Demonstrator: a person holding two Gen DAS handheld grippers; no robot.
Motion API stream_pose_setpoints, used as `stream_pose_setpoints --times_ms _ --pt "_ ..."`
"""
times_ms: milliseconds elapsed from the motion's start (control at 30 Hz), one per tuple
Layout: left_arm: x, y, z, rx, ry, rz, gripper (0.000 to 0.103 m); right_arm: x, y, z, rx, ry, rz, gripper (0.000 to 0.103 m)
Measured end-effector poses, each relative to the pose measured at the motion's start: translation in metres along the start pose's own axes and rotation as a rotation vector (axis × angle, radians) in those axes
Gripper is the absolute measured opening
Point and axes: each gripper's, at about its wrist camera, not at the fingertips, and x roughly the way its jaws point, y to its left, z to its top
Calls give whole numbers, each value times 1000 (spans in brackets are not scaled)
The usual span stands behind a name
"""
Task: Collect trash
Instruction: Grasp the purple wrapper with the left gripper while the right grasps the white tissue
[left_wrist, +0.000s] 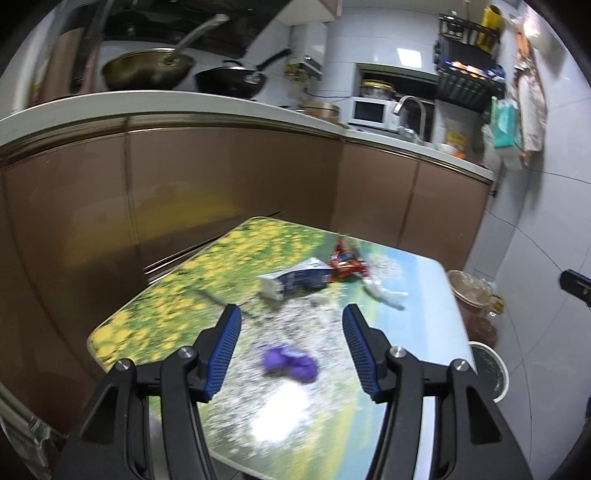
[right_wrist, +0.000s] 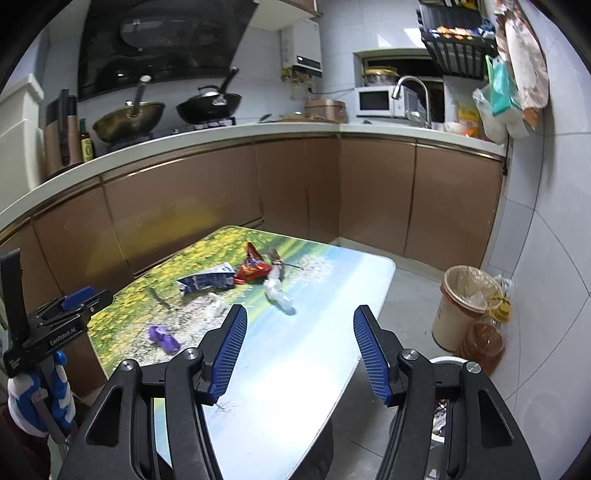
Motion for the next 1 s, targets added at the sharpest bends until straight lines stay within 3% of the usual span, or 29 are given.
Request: stream_pose_setpoints --times_ms 67,200,400,633,1000 --pt "-6 10 -3 -14 2 18 55 -6 2 -1 0 -11 9 60" --pt "-19 28 -8 -36 -5 44 68 -13 5 -2 1 -25 22 60" --pt "-22 36 -14 -43 7 32 69 -15 -2 -2 13 -31 27 60" --pt "8 28 -26 -17 87 -11 69 2 -10 -4 29 3 21 60" --pt "83 18 -50 41 252 -118 69 75 -9 -14 41 143 31 60"
